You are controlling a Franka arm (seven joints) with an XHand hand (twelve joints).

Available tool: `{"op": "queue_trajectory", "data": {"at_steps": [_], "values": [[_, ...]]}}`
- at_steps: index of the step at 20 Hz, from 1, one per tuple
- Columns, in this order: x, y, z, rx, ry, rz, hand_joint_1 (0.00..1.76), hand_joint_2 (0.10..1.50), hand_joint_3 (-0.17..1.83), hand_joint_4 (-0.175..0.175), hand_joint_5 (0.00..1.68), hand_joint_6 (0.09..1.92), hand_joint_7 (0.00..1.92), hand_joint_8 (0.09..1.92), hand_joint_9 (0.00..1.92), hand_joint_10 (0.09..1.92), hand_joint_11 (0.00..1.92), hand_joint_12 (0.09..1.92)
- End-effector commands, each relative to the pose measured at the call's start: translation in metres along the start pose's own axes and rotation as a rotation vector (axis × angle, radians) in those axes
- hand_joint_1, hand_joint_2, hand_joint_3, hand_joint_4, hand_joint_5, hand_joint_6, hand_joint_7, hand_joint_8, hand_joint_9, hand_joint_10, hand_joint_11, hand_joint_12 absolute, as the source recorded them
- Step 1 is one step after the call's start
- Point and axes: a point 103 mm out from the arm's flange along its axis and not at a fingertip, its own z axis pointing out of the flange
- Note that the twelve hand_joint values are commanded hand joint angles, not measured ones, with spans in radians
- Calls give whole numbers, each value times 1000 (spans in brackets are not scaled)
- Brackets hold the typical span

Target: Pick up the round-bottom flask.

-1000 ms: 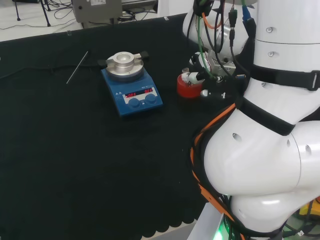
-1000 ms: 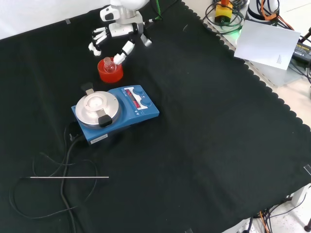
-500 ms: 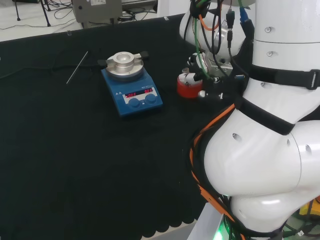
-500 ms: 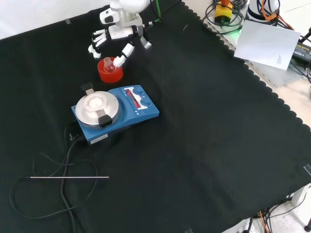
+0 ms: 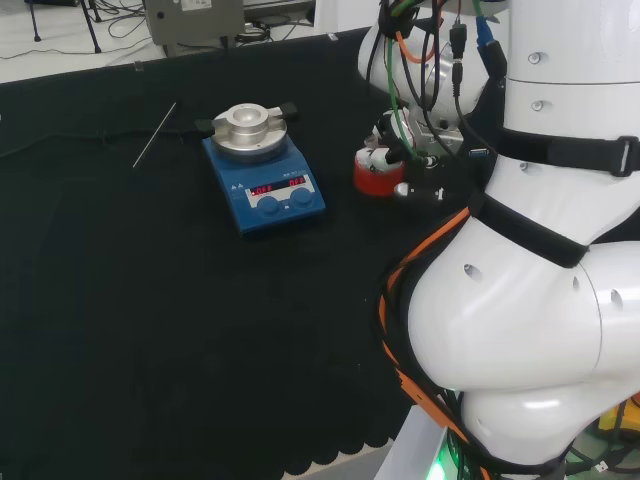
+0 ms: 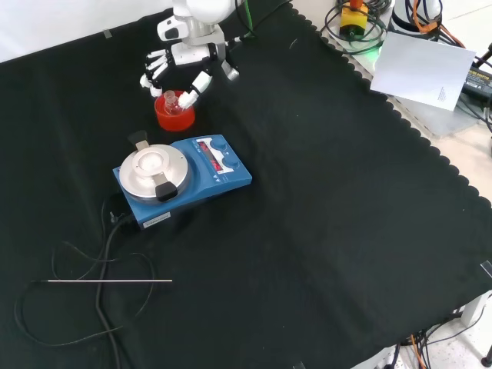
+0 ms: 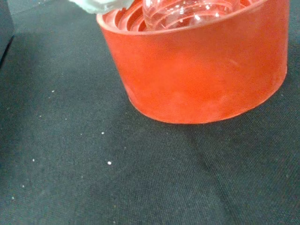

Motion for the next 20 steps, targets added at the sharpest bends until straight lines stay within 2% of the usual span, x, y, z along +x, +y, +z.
{"op": "queue_trajectory", "data": {"at_steps": [1, 5, 16, 19, 20], "values": [[-7, 3, 2, -7, 19, 4, 834, 940, -33, -42, 656, 690, 287, 620, 465, 671, 15, 1345], [0, 2, 5, -12, 13, 3, 839, 948, -31, -41, 677, 703, 298, 619, 472, 668, 22, 1345], [-1, 5, 4, -18, 13, 5, 844, 978, -25, -36, 728, 731, 317, 611, 491, 653, 35, 1340], [-4, 5, 3, -30, 15, 18, 843, 1030, -2, -11, 869, 696, 339, 597, 528, 630, 54, 1336], [-4, 5, 3, -33, 15, 23, 899, 1062, 7, 58, 910, 813, 351, 599, 541, 628, 63, 1341]]}}
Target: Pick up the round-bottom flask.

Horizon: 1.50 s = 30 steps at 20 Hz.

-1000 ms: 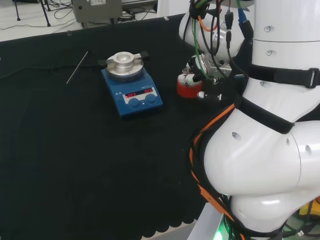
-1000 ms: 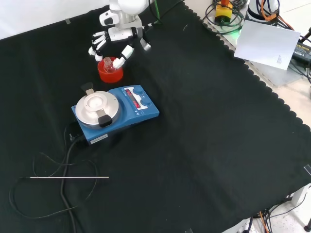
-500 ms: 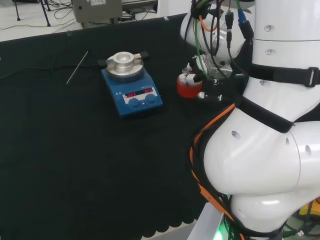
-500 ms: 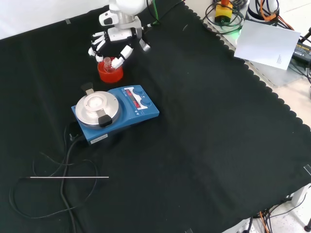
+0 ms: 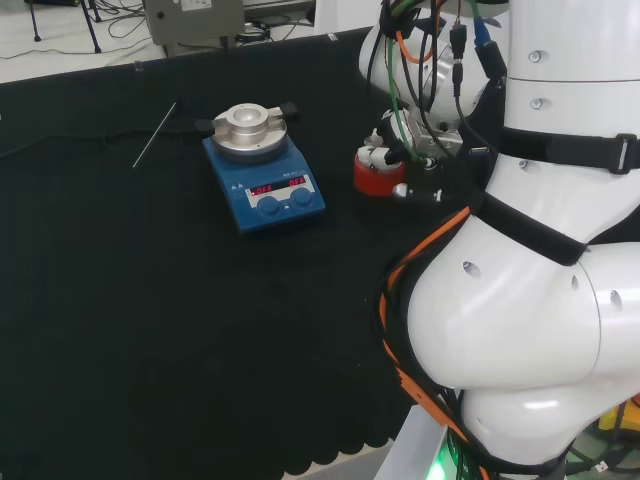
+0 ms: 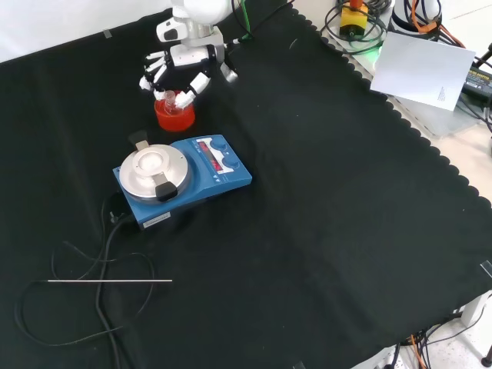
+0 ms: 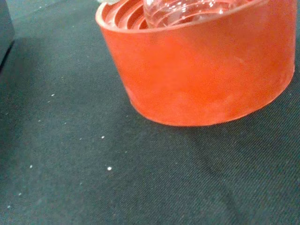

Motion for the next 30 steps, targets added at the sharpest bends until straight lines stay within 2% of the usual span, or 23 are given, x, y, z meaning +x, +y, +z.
{"op": "queue_trajectory", "data": {"at_steps": [1, 2, 3, 5, 12, 20, 30], "values": [[-2, 1, 0, -25, -2, 24, 942, 1087, 12, 111, 929, 920, 358, 602, 550, 628, 70, 1346], [-3, 0, -1, -32, -4, 28, 970, 1101, 12, 143, 944, 979, 369, 605, 560, 629, 78, 1347], [-3, 0, -1, -34, -4, 30, 988, 1106, 11, 160, 960, 1003, 382, 607, 574, 628, 94, 1344], [-4, 0, -2, -40, 2, 31, 1004, 1109, 10, 173, 976, 1018, 403, 609, 597, 627, 120, 1339], [0, -2, -20, -59, 10, 20, 1012, 1109, 11, 175, 984, 1025, 429, 599, 623, 609, 157, 1323], [9, -16, -53, -75, 47, 48, 1018, 1103, 11, 175, 996, 1012, 444, 594, 632, 600, 169, 1315], [37, -29, -94, -87, 47, 13, 1026, 1094, 13, 175, 1013, 987, 466, 581, 646, 585, 202, 1307]]}}
